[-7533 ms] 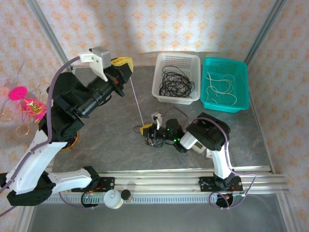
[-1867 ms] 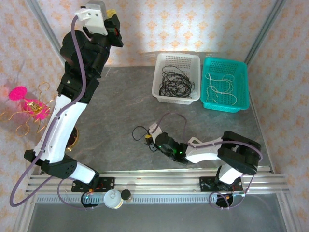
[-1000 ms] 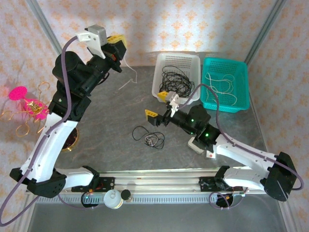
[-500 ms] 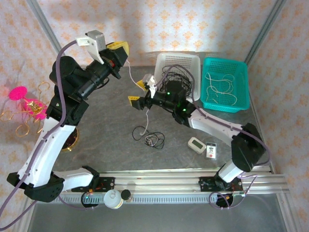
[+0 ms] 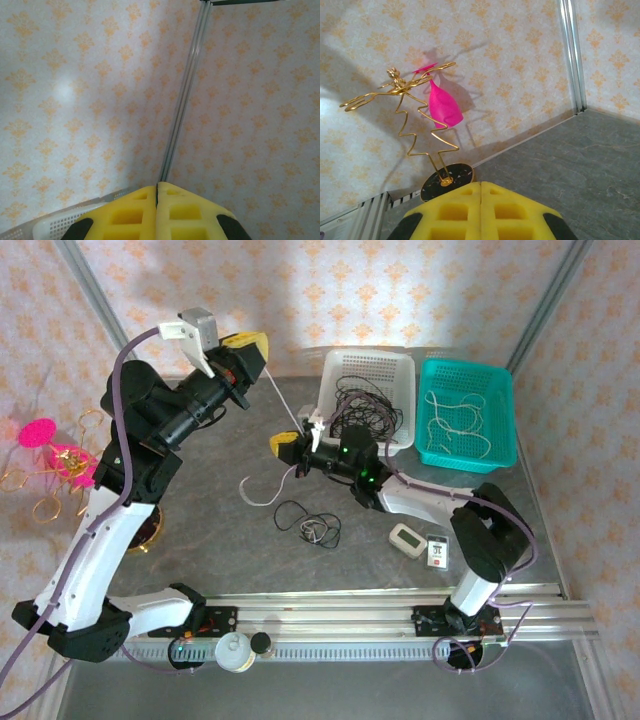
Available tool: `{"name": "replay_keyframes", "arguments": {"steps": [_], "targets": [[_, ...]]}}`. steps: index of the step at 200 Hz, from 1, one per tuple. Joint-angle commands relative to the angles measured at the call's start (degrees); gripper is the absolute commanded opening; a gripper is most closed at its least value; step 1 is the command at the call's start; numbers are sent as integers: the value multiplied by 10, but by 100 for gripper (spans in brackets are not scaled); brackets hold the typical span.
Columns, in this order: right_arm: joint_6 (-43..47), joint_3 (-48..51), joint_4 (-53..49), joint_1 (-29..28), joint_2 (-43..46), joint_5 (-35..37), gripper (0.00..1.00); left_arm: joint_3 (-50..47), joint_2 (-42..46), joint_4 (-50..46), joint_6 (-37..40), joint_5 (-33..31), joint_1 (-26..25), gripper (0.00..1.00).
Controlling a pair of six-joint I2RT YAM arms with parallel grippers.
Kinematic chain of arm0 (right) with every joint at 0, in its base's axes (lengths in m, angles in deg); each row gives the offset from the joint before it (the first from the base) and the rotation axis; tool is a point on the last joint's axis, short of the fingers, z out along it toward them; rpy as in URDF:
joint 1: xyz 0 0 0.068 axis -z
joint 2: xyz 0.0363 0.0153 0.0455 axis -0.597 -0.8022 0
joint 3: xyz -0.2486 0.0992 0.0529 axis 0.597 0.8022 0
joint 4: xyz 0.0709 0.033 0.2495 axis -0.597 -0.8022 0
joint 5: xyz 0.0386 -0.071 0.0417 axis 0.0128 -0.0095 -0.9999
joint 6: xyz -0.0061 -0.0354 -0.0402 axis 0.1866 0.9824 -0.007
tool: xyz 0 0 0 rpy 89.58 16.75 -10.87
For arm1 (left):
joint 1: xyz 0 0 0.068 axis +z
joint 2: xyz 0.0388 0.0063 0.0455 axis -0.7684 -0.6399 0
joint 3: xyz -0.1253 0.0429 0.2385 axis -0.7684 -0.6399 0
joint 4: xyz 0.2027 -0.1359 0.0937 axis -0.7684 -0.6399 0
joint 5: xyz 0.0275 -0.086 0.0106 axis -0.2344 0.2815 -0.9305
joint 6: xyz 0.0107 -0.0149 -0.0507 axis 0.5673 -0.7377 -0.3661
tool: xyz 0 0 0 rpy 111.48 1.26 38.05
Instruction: Untangle the cables
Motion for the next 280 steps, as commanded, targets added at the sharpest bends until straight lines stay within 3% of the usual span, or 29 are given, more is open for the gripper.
{"name": "replay_keyframes", "arguments": {"steps": [1,20,52,76,98,172,228,256,280], "targets": [[17,15,-21,-7,-12,2,15,27,9,69,-4,-4,2,0],[64,20,-56,-19,-3,38,23,39,2,66,-4,-4,2,0],[94,22,-86,-30,4,99,19,34,-3,78,-11,-3,3,0],[92,29,-74,-32,5,116,17,35,-6,80,-16,-3,3,0],[91,37,-53,-34,8,132,25,36,-6,81,-21,1,3,0],[91,41,19,-36,13,219,37,24,5,80,-26,0,3,0],[100,22,58,-37,5,227,44,6,13,84,-30,1,3,0],[99,10,50,-40,1,218,57,4,17,83,-28,1,3,0],[97,8,48,-43,-2,216,60,3,19,81,-27,1,3,0]]}}
